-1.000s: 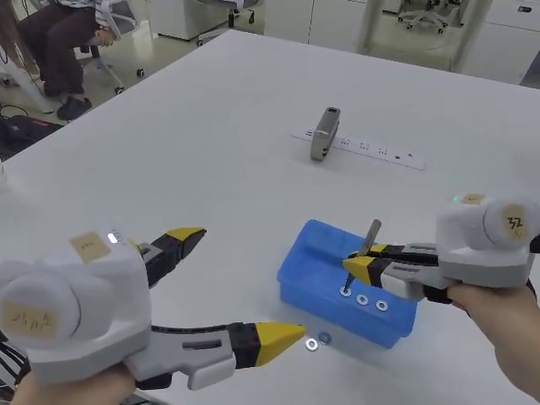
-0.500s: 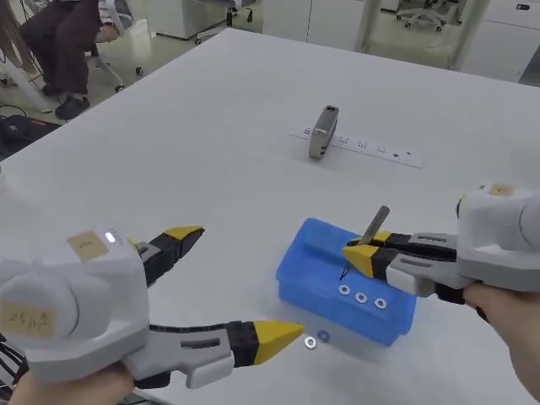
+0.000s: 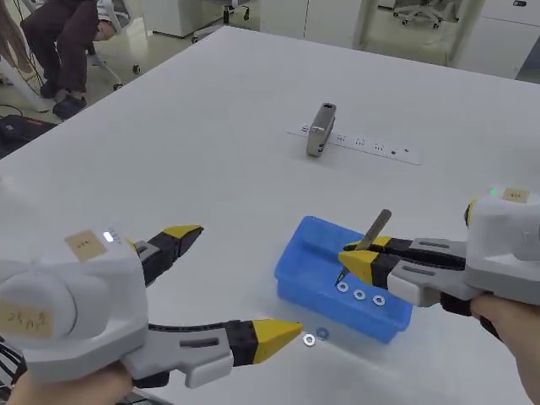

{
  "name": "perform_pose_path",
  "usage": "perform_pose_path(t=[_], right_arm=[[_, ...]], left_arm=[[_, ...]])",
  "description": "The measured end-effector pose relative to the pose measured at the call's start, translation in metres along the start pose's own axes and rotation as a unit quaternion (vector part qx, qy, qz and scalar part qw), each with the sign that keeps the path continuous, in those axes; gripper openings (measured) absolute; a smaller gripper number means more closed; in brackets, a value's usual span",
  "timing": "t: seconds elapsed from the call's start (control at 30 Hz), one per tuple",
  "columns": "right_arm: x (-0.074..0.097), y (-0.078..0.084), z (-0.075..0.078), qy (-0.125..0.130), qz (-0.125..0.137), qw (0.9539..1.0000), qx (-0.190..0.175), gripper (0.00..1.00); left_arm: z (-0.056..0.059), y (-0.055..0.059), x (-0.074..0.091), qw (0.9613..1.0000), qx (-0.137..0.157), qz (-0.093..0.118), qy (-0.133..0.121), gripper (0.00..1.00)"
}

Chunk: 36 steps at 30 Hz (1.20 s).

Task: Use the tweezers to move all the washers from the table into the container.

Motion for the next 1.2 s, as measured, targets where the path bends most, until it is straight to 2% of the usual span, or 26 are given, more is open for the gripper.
perform_pose_path(t=[0.43, 0.63, 0.8, 0.97, 1.2], right_arm=[[-0.004, 0.018, -0.019, -0.019, -0.012, 0.9997, -0.009, 0.04], [-0.011, 0.032, -0.021, -0.024, -0.032, 0.9992, 0.001, 0.04], [-0.015, 0.035, -0.025, -0.031, -0.037, 0.9988, 0.007, 0.04], [-0.022, 0.045, -0.028, -0.039, -0.058, 0.9972, 0.025, 0.04], [-0.029, 0.050, -0.031, -0.043, -0.067, 0.9966, 0.025, 0.04]], left_arm=[[0.000, 0.001, 0.000, 1.0000, -0.001, -0.003, -0.001, 0.99], [0.000, 0.001, 0.000, 1.0000, -0.001, -0.004, -0.001, 0.99], [0.000, 0.002, 0.000, 1.0000, -0.001, -0.006, -0.001, 0.99], [0.000, 0.003, 0.000, 1.0000, -0.002, -0.007, 0.000, 0.99], [0.000, 0.003, 0.000, 1.0000, -0.002, -0.008, 0.000, 0.99]])
Point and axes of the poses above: the centre of the closed fingertips' face, and the gripper's own axes: x roughly backward along the fingers, z roughly to its right, y roughly out of its underside, the point moved 2 cm from there along x, roughly backward along the fingers, and after that the axes turned 11 degrees about x, right-handed, at the moved point
